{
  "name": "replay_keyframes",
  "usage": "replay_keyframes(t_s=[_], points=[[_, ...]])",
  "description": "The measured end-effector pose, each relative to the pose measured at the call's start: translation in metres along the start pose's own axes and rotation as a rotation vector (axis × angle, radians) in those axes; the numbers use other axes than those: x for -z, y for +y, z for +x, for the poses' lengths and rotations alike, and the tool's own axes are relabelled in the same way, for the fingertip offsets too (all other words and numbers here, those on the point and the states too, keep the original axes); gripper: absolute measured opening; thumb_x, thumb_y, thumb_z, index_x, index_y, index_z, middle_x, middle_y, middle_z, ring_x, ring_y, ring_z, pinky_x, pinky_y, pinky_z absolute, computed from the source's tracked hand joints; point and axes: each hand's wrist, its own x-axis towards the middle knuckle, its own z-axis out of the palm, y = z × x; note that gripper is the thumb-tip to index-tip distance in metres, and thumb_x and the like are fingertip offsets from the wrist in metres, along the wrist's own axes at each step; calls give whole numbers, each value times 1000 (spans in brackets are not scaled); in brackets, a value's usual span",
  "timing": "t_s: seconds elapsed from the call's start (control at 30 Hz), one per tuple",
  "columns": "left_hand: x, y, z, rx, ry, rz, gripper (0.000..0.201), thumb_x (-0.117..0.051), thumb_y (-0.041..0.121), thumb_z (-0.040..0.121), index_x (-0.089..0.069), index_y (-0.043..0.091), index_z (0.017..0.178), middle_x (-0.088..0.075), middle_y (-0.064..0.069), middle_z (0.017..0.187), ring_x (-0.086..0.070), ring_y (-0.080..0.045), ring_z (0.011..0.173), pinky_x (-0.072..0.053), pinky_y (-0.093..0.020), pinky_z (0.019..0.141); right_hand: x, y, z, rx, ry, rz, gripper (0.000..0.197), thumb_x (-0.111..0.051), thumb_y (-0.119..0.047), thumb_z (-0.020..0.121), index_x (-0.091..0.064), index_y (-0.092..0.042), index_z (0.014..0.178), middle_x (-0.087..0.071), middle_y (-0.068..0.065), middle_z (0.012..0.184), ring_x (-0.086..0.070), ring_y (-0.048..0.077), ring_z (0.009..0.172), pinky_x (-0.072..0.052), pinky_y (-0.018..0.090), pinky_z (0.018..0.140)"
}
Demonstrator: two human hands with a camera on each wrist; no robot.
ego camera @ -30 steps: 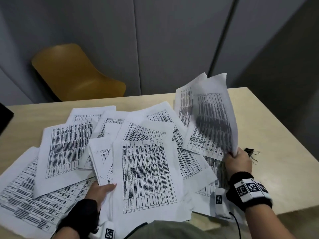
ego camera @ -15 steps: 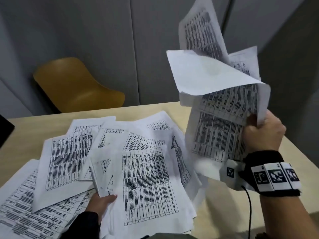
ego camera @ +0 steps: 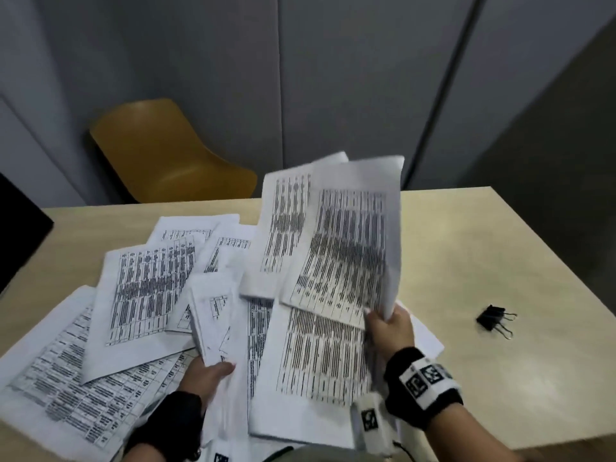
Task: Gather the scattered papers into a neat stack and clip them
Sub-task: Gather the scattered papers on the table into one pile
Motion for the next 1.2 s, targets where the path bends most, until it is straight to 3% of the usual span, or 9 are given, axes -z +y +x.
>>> replay_keyframes(t_s=[0.13, 0.23, 0.33, 0.53, 0.73, 0.87, 0.93, 1.03, 1.2], points=[[-4, 2, -1, -17, 45, -104, 11, -62, 7, 82, -64, 1, 91, -68, 0, 65, -63, -20, 74, -48, -25, 74, -12, 18, -5, -182, -196, -3, 16, -58, -3, 84, -46, -9, 76, -48, 9, 57, -45, 19, 43, -42, 23, 38], [-3, 1, -3, -42, 16, -59, 18, -76, 18, 67, -67, 9, 79, -70, 4, 63, -61, -23, 81, -47, -26, 70, -9, 26, 0, -244, -335, -99, 19, -60, 1, 81, -45, -11, 81, -52, 13, 64, -49, 22, 46, -47, 27, 42], [0, -1, -4, -42, -35, -4, 16, -76, 1, 67, -67, 6, 79, -70, 9, 56, -63, -23, 79, -51, -22, 65, -5, 27, 9, -223, -477, -198, 22, -69, -3, 75, -51, -3, 88, -57, 12, 67, -53, 19, 48, -47, 26, 46], [1, -2, -3, -24, -18, 22, 26, -73, -11, 61, -60, -1, 80, -68, 7, 50, -60, -27, 84, -45, -40, 90, -11, 13, 31, 48, -323, -248, 12, -60, -11, 84, -59, -12, 96, -63, 9, 89, -58, 21, 81, -43, 25, 73], [2, 14, -23, 12, -123, -134, 27, -51, -16, 78, -61, -1, 97, -74, -5, 67, -69, -24, 64, -57, -36, 65, -9, 20, 30, 81, -321, 34, 57, -75, -8, 72, -44, -17, 119, -57, 8, 110, -57, 24, 97, -45, 28, 75], [-4, 28, -29, 9, -194, -96, 24, -52, -15, 78, -63, -7, 98, -74, -12, 76, -70, -27, 68, -58, -30, 62, -10, 30, 36, -196, -568, 356, 95, -90, -27, 51, -43, -7, 130, -66, 6, 114, -62, 15, 103, -38, 35, 105], [-11, 34, -33, -4, -218, -49, 19, -60, -13, 71, -67, -4, 86, -75, -8, 73, -71, -20, 62, -59, -28, 61, -13, 35, 34, -287, -640, 254, 66, -83, -21, 65, -52, 1, 118, -71, 4, 96, -66, 7, 89, -41, 23, 96], [-13, 36, -32, -7, -198, -23, 23, -63, -9, 66, -65, -1, 88, -74, -3, 65, -71, -13, 58, -55, -21, 52, -15, 40, 34, -336, -580, 250, 25, -68, -3, 79, -51, 4, 96, -66, 0, 51, -61, 6, 45, -48, 14, 47], [6, 42, -22, -132, 44, 133, 23, -64, 9, 82, -60, 3, 104, -68, -21, 99, -65, -24, 86, -55, -43, 77, -21, 56, 38, -332, -448, 225, 36, -72, -7, 75, -54, 3, 105, -58, 11, 71, -54, 25, 66, -47, 33, 62]])
